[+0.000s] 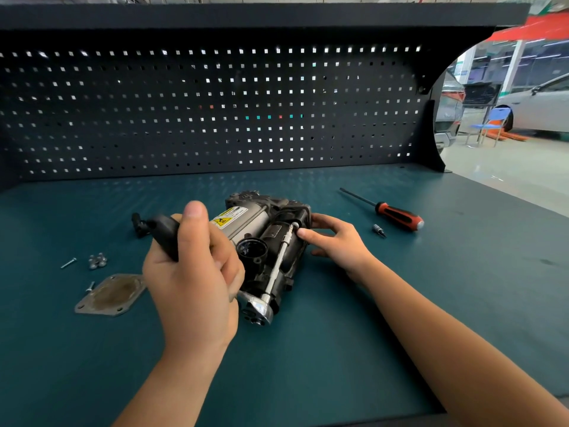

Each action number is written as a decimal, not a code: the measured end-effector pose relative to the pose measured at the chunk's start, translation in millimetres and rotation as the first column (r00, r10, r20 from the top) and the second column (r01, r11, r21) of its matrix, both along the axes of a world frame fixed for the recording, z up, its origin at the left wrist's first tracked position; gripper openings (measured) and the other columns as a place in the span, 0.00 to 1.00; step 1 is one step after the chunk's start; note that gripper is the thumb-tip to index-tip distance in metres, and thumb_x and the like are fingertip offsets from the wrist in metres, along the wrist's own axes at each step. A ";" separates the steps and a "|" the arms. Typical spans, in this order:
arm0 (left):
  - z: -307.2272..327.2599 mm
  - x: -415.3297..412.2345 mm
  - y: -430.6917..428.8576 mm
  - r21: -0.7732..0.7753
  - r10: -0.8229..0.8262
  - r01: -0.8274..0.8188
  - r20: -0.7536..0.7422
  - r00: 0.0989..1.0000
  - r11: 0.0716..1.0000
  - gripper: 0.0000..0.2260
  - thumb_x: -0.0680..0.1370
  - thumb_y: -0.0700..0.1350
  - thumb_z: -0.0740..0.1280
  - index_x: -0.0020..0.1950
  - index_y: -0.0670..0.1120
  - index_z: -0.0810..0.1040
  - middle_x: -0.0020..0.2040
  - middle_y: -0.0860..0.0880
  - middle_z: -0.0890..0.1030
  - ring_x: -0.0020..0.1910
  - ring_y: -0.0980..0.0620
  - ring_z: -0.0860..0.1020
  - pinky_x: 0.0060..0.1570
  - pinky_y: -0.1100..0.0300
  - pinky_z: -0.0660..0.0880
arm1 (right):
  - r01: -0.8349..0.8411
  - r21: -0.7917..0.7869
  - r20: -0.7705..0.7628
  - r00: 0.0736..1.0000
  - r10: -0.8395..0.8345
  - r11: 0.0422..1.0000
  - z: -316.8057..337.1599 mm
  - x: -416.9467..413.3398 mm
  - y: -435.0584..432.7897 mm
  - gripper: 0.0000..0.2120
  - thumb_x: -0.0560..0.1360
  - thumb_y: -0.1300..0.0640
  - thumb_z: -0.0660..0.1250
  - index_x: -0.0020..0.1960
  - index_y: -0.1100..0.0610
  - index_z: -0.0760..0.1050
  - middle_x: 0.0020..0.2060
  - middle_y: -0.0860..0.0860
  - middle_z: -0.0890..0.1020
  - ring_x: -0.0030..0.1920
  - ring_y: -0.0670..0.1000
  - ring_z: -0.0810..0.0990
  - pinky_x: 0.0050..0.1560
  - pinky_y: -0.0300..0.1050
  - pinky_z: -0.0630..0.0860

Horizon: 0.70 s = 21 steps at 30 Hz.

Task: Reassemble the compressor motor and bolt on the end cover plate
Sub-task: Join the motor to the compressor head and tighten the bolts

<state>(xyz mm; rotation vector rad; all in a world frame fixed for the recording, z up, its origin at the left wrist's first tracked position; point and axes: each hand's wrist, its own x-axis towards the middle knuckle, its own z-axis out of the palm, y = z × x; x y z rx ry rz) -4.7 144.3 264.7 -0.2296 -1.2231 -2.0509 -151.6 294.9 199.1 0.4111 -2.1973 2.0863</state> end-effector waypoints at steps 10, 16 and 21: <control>2.2 -5.1 2.5 0.005 0.009 -0.010 0.039 0.999 1.000 0.21 0.80 0.46 0.59 0.28 0.49 0.58 0.21 0.56 0.60 0.18 0.58 0.56 0.20 0.71 0.53 | -0.002 -0.003 0.005 1.000 0.002 1.000 -0.5 -1.0 0.2 0.19 0.71 0.58 0.72 0.61 0.56 0.75 0.47 0.43 0.79 0.41 0.39 0.80 0.36 0.33 0.77; 9.4 -16.7 -3.7 0.061 0.010 -0.012 0.032 0.999 0.998 0.18 0.80 0.49 0.60 0.32 0.48 0.60 0.21 0.56 0.61 0.18 0.59 0.57 0.19 0.70 0.53 | -0.018 -0.010 0.015 1.000 0.018 1.000 1.2 -0.4 1.4 0.19 0.71 0.59 0.72 0.61 0.52 0.74 0.48 0.43 0.79 0.40 0.37 0.81 0.36 0.33 0.76; 5.6 -13.0 6.5 -0.402 -0.067 -0.004 -0.161 0.985 0.915 0.14 0.71 0.54 0.65 0.30 0.51 0.64 0.22 0.56 0.66 0.21 0.60 0.63 0.24 0.69 0.62 | -0.022 0.009 0.015 1.000 0.021 1.000 0.5 -2.5 1.5 0.19 0.71 0.60 0.72 0.61 0.53 0.74 0.49 0.45 0.79 0.43 0.40 0.79 0.37 0.33 0.76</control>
